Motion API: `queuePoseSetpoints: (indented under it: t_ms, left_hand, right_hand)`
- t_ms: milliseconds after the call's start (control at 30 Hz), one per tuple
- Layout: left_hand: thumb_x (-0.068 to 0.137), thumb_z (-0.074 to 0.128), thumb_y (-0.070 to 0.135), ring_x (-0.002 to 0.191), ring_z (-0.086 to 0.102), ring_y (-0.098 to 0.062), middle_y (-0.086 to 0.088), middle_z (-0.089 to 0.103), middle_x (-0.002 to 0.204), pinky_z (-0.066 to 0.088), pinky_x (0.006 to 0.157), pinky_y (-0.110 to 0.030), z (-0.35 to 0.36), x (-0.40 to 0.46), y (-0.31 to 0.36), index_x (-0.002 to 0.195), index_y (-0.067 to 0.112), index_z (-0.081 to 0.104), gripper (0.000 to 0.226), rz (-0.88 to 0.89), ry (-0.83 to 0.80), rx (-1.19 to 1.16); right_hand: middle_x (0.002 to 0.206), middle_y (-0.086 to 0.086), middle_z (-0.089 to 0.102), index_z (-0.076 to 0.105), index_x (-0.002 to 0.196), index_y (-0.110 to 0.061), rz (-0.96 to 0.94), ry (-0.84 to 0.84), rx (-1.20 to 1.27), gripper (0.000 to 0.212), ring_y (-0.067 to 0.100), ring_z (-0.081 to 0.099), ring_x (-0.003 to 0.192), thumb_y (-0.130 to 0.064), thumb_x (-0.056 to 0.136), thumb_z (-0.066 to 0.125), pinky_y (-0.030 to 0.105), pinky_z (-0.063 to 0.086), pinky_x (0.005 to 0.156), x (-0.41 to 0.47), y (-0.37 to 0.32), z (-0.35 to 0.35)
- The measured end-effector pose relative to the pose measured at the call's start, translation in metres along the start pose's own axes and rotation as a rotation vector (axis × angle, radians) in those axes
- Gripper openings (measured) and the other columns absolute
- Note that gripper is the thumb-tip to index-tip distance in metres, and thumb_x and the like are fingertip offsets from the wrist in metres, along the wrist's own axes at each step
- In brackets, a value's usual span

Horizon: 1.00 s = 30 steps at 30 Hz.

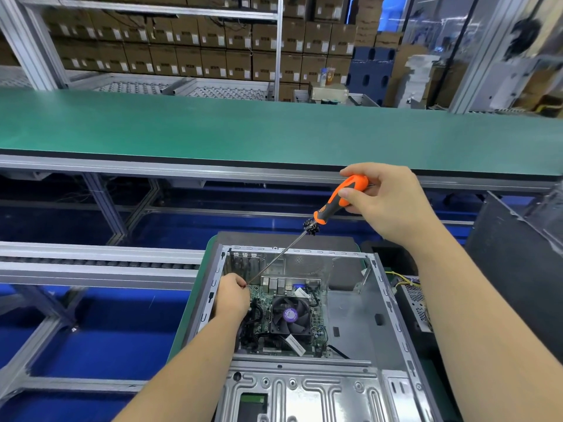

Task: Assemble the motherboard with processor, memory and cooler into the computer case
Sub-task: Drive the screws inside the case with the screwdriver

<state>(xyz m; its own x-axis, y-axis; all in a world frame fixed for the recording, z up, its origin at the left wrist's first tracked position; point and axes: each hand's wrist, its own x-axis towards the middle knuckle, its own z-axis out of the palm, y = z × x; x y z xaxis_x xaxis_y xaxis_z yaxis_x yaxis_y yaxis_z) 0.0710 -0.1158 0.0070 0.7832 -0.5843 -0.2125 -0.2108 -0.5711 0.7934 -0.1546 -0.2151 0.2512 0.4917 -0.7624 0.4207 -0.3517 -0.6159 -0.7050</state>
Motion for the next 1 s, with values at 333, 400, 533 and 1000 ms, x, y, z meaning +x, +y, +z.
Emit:
queuePoseSetpoints:
  t_ms: [333, 400, 533, 1000]
  left_hand:
    - [0.092, 0.062, 0.0, 0.062, 0.053, -0.011, -0.005, 0.061, 0.077, 0.035, 0.047, -0.02, 0.0, -0.0015, 0.0015, 0.091, 0.008, 0.061, 0.008, 0.007, -0.001, -0.013]
    - [0.092, 0.062, 0.001, 0.06, 0.053, -0.011, -0.005, 0.061, 0.075, 0.035, 0.047, -0.021, -0.0001, -0.0015, 0.0014, 0.093, 0.007, 0.062, 0.006, 0.014, -0.001, -0.008]
    - [0.092, 0.063, 0.002, 0.063, 0.054, -0.013, -0.006, 0.062, 0.078, 0.037, 0.049, -0.023, -0.0009, -0.0016, 0.0013, 0.094, 0.007, 0.063, 0.005, 0.018, -0.003, 0.002]
    - [0.092, 0.062, 0.003, 0.063, 0.053, -0.012, -0.007, 0.064, 0.081, 0.035, 0.048, -0.022, -0.0018, -0.0031, 0.0035, 0.093, 0.007, 0.063, 0.004, 0.019, -0.003, 0.024]
  right_hand:
    - [0.086, -0.001, 0.072, 0.071, 0.113, -0.018, -0.004, -0.009, 0.003, 0.025, 0.019, 0.075, 0.076, -0.01, 0.089, 0.074, 0.042, 0.062, 0.081, -0.0017, -0.0016, 0.0026]
    - [0.086, -0.001, 0.071, 0.071, 0.114, -0.017, -0.002, -0.009, 0.007, 0.026, 0.022, 0.074, 0.078, -0.01, 0.089, 0.074, 0.044, 0.061, 0.082, -0.0015, -0.0019, 0.0029]
    - [0.084, -0.003, 0.071, 0.071, 0.113, -0.018, 0.001, -0.012, 0.008, 0.025, 0.019, 0.075, 0.077, -0.01, 0.089, 0.073, 0.042, 0.062, 0.082, -0.0017, -0.0017, 0.004]
    - [0.088, 0.002, 0.071, 0.072, 0.113, -0.018, 0.014, -0.016, 0.017, 0.025, 0.022, 0.074, 0.08, -0.011, 0.089, 0.074, 0.043, 0.061, 0.082, -0.0023, -0.0006, 0.0047]
